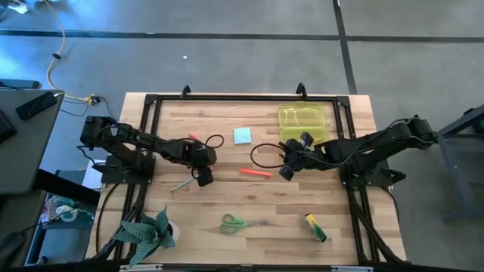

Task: Pack school essentials
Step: Put the blue pencil into the yellow storage box

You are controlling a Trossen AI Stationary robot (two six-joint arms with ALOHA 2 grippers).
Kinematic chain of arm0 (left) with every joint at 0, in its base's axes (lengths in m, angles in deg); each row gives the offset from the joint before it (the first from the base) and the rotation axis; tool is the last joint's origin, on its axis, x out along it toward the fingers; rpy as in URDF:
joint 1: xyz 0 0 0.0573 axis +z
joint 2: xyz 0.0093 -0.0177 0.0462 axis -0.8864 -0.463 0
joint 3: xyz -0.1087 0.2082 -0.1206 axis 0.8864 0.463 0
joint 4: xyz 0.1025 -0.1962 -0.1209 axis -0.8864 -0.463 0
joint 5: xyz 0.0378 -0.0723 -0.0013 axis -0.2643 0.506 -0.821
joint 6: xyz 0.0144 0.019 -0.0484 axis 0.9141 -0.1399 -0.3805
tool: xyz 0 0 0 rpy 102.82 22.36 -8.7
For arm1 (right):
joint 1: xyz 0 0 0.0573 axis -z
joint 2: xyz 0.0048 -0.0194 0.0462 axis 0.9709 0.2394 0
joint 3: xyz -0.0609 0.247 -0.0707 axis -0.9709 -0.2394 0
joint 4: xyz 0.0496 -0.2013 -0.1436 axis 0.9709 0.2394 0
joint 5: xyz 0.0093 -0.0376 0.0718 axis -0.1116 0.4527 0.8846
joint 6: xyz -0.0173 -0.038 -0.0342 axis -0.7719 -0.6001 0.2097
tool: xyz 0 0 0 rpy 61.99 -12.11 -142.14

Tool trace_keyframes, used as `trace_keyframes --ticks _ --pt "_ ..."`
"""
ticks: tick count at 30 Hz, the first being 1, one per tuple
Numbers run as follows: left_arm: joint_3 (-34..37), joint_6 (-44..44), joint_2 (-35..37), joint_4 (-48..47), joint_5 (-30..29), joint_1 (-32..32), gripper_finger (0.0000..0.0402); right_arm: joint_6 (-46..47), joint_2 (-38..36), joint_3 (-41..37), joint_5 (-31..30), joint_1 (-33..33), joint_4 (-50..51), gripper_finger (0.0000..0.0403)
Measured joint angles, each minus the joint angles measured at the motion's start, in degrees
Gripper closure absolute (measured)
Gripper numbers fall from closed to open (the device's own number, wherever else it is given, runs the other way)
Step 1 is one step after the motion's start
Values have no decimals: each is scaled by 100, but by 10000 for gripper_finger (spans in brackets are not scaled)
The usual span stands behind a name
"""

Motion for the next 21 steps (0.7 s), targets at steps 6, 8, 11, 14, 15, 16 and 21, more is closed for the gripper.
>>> trace_keyframes --ticks 6,8,11,14,15,16,21 --pt "-35 -122 -228 -73 -29 -59 221 -2 -1 0 -1 0 3 300" --pt "-39 -132 -250 -67 -66 -107 235 -2 1 0 -1 0 2 300" --pt "-37 -137 -258 -52 -93 -189 260 -2 1 0 -1 0 4 300" --pt "-36 -137 -266 -40 -102 -259 289 -2 0 0 -1 0 2 300" --pt "-35 -137 -270 -33 -107 -285 300 -2 1 0 -1 0 3 300" --pt "-35 -136 -273 -24 -112 -311 310 -2 0 0 -1 0 2 300" --pt "-22 -121 -278 58 -114 -408 360 -2 1 0 -1 0 2 300"
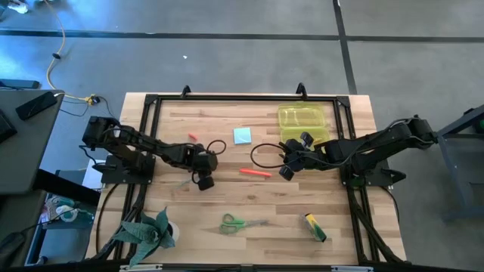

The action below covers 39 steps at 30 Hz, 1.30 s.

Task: Pack school essentials
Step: Put the blue pencil into the yellow storage box

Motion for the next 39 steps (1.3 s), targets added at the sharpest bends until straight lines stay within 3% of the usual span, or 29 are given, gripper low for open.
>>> trace_keyframes --ticks 5,21,32,39 --pt "2 3 0 8 7 -11 387 -1 -2 0 0 0 0 300" --pt "55 411 747 656 198 -9 383 -698 0 -2 314 -4 -899 300" --pt "33 1030 1418 2264 392 -13 383 -1544 0 -2 447 -259 -1415 300" --pt "26 1511 1628 3586 392 -9 383 -2118 0 -2 897 -582 -1962 300"
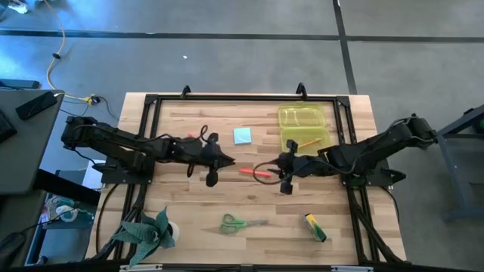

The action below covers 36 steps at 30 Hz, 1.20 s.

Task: Pack school essentials
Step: Put the blue pencil into the yellow storage box

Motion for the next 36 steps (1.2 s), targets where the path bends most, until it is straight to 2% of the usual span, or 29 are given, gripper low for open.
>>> trace_keyframes --ticks 6,11,17,23,31,33,36 --pt "2 257 -41 1017 323 -22 383 -622 0 0 671 -37 -621 300" --pt "1 488 -84 1585 391 -133 383 -736 0 0 626 -19 -998 293" --pt "-2 647 -259 2342 384 -295 383 -1244 282 0 175 -19 -1797 265" --pt "1 702 -286 2731 320 -390 382 -1911 806 0 95 -19 -2836 240" --pt "0 753 -286 3045 322 -491 382 -2391 1391 0 122 62 -3954 235" --pt "0 753 -286 3049 320 -489 382 -2355 1447 0 206 106 -4054 235" --pt "0 753 -286 3064 320 -487 381 -2129 1563 0 640 237 -4282 235"
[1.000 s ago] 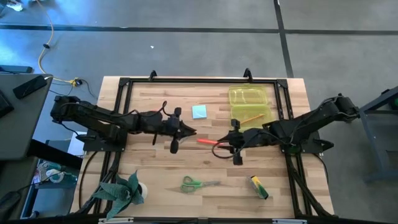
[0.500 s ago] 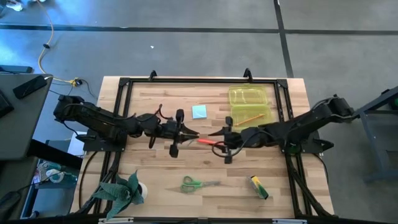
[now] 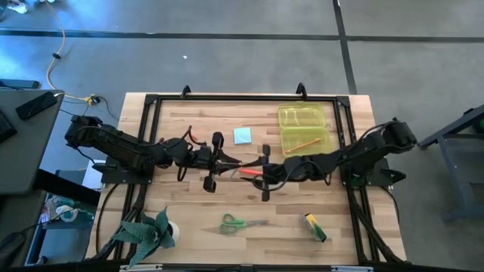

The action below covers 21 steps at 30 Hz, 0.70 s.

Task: Pack school essentials
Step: Put the blue pencil into the yellow storage box

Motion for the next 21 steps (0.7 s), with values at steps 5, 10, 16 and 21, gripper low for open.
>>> trace_keyframes --ticks 5,10,16,21 --pt "0 56 0 4 2 0 381 104 261 0 297 153 -421 235" --pt "0 101 1 9 0 0 381 104 558 0 575 275 -792 235" --pt "0 105 2 11 0 0 380 91 772 0 787 320 -1155 255" --pt "0 103 2 9 0 0 380 94 811 0 785 369 -1194 301"
